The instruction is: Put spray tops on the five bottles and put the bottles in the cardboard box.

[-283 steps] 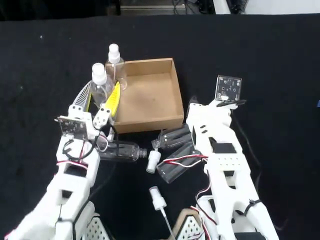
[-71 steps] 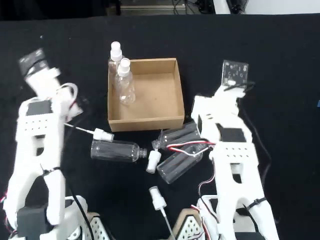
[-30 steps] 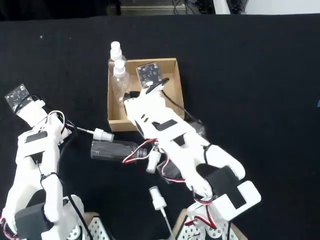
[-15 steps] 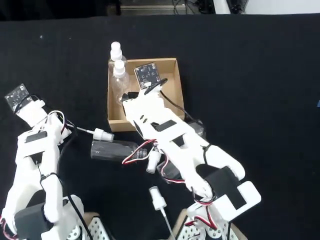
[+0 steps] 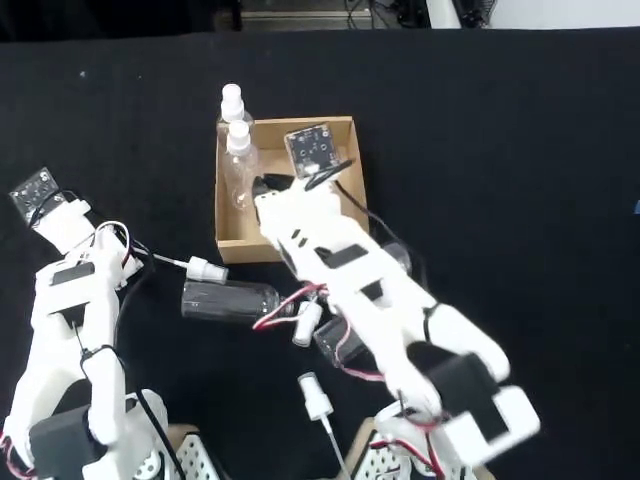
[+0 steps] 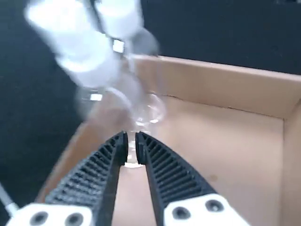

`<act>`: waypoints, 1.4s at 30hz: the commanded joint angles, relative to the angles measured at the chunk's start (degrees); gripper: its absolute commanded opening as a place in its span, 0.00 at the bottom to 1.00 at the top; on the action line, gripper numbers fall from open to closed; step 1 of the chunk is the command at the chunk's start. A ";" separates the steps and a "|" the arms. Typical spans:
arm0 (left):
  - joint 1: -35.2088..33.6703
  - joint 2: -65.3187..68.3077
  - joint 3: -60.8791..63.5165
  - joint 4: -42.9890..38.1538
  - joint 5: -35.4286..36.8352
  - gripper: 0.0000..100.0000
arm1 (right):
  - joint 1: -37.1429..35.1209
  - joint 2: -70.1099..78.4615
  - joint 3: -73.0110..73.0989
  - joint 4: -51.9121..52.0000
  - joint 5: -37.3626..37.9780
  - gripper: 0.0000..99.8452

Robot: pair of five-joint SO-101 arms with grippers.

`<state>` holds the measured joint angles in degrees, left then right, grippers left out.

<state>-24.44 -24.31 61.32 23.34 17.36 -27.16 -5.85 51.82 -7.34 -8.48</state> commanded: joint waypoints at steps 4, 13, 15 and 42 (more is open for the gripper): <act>-0.31 -0.70 -0.66 -0.79 0.53 0.03 | 1.41 7.69 -8.75 -2.20 0.00 0.01; -0.31 -0.70 -0.66 -0.88 0.53 0.03 | -1.05 7.87 -9.19 -2.20 0.18 0.01; -0.31 -0.70 -0.66 -0.88 0.53 0.03 | -0.70 7.78 -9.19 -2.20 0.18 0.01; 9.10 -0.79 -30.37 51.08 -47.74 0.23 | 30.24 -43.91 7.16 47.65 16.70 0.01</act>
<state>-16.35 -24.31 39.60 61.67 -15.60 -2.55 -46.46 53.23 43.30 7.08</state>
